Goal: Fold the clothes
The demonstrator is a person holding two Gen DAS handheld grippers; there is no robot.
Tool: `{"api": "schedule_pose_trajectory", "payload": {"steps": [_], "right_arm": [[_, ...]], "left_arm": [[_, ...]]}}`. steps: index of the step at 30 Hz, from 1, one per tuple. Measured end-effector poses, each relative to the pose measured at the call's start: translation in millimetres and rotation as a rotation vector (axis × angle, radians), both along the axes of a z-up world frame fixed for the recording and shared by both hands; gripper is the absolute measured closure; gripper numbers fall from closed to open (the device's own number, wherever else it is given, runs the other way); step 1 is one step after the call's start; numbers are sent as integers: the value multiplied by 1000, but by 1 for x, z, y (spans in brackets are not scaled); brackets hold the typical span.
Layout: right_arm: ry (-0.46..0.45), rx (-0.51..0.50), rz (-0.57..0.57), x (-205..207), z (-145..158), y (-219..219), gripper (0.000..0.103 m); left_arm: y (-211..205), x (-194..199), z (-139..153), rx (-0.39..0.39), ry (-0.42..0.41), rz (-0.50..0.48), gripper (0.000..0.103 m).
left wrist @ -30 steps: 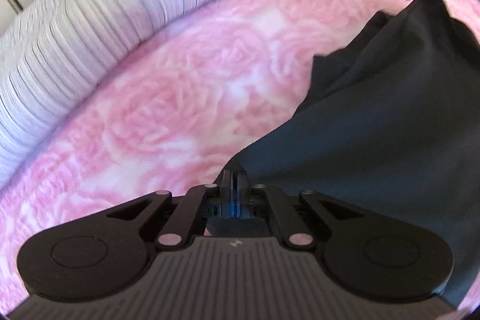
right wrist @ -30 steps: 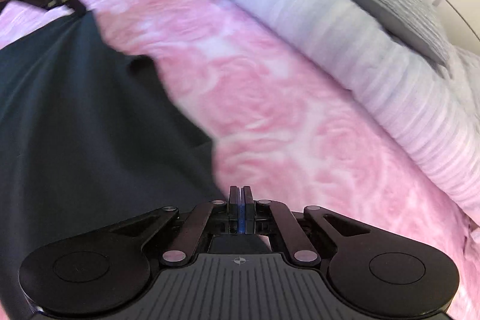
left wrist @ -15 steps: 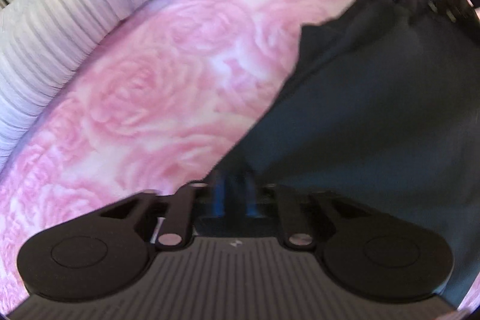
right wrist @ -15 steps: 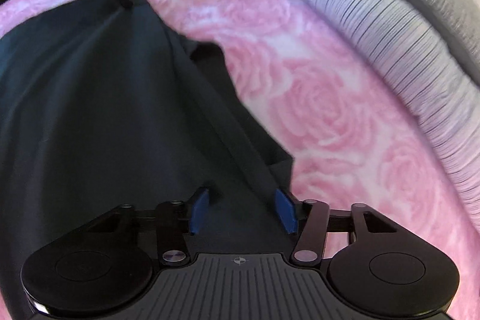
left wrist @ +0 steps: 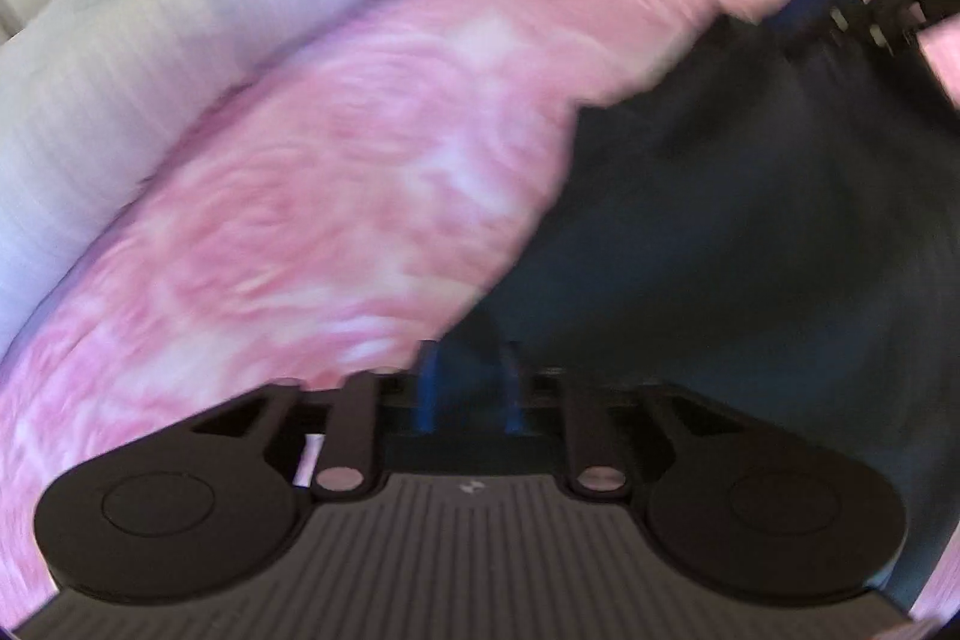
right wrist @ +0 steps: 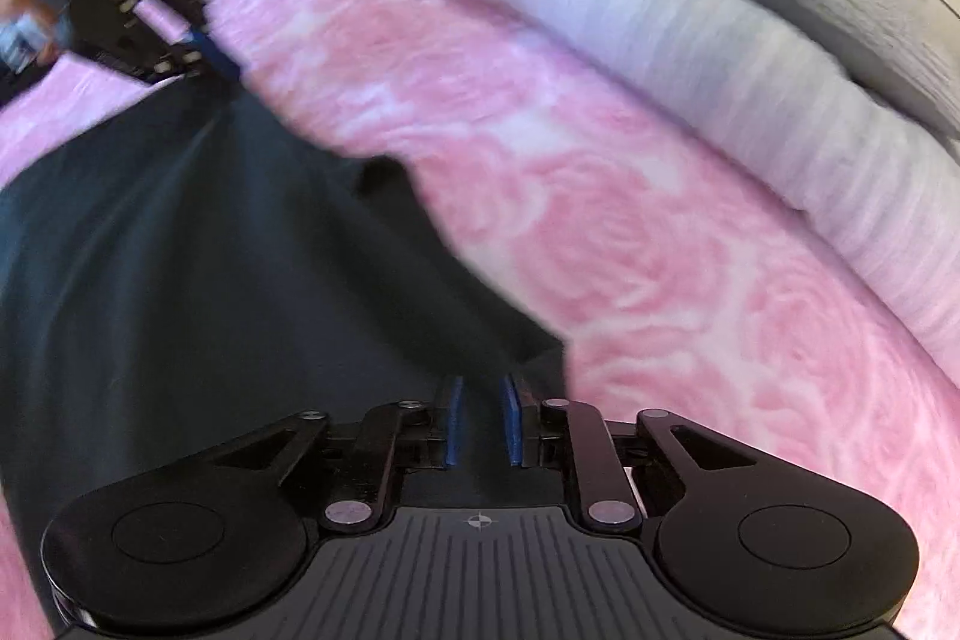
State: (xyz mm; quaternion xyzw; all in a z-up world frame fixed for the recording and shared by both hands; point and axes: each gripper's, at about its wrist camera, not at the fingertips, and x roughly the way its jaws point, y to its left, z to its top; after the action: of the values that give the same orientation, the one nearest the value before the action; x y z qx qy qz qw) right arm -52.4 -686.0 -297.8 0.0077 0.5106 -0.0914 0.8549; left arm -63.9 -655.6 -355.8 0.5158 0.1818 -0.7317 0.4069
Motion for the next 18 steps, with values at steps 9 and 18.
{"api": "schedule_pose_trajectory", "payload": {"steps": [9,18], "right_arm": [[90,-115,155,22,-29,33,102],[23,-173,115,8,-23,35,100]], "left_arm": [[18,1,5,-112,-34,10,103],[8,10,5,-114,24,95,98]]}}
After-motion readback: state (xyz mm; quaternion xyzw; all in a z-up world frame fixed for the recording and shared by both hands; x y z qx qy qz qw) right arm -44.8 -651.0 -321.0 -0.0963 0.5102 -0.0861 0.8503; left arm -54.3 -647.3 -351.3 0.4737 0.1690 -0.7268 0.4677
